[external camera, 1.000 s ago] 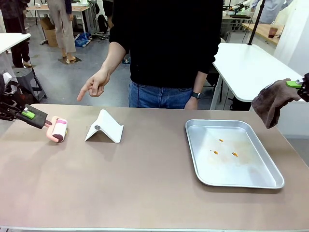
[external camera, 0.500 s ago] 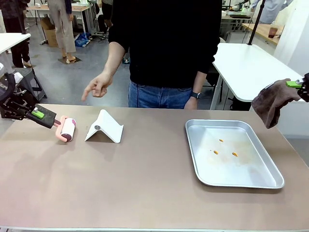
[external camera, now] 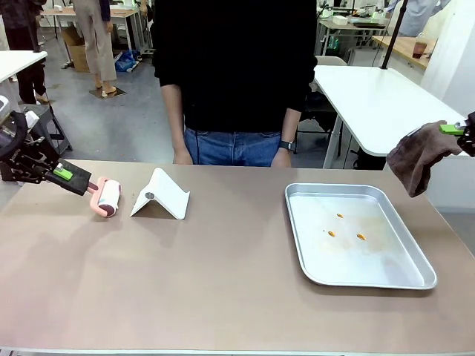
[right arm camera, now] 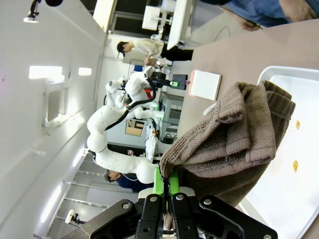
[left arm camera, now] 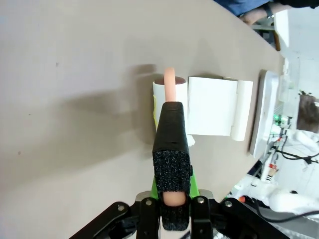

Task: Clean the surface of the table.
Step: If a person points to the right, clean the right side of the table with your right hand, and if they point to the left, clean the left side with your left hand.

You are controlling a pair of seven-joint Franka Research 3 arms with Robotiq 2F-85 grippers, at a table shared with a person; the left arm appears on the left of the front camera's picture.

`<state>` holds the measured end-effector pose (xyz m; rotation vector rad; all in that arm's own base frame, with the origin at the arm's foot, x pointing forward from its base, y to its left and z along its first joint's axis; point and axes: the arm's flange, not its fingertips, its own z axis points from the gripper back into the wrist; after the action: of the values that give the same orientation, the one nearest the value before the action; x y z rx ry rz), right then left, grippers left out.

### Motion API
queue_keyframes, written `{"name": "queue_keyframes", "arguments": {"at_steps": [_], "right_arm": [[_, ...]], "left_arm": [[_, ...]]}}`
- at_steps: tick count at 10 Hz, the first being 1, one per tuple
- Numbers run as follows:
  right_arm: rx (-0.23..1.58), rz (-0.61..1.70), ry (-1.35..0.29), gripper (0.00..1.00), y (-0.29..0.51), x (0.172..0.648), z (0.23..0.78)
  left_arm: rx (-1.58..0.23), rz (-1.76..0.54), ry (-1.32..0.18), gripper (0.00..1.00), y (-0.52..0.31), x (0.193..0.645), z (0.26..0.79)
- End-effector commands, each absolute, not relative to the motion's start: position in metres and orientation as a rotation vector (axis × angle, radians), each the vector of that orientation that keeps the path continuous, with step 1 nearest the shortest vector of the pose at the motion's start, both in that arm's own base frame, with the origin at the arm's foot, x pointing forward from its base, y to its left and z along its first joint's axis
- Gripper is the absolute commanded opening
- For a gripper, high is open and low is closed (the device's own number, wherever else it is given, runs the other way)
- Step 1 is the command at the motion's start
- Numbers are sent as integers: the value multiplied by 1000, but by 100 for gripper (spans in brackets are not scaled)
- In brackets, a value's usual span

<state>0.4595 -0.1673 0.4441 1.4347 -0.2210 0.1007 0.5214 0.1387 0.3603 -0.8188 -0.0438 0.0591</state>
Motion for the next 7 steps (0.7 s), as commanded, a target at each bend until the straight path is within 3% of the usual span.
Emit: {"name": "queue_keyframes", "arguments": {"at_steps": [1,7], "right_arm": [[1444,90,-220,0,-168,462,450],[1444,90,-220,0,-168,462,450]], "left_arm": [[-893,45,-102,22,151,507,391],[-995,-47,-221,22,190,392,488]]}}
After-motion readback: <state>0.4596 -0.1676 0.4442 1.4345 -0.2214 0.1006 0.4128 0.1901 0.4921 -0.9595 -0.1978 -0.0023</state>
